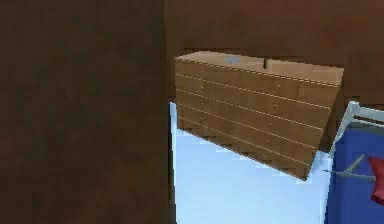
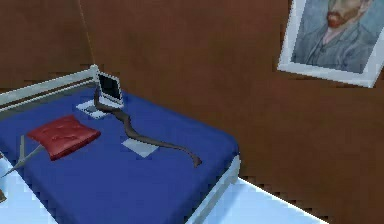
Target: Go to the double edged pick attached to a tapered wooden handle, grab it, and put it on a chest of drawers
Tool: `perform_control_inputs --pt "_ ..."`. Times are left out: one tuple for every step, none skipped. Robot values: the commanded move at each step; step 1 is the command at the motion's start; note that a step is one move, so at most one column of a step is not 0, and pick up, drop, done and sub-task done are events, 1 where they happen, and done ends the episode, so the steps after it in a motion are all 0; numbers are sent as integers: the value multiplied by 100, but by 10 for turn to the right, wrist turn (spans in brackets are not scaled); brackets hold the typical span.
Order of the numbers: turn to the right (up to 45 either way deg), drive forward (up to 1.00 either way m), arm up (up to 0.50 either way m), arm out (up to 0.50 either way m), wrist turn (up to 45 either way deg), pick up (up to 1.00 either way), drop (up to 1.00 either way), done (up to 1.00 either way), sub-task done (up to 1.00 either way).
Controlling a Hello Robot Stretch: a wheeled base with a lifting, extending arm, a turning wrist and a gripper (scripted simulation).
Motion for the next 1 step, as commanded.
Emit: perform_control_inputs --pt "30 0 0 0 0 0 0 0 0"
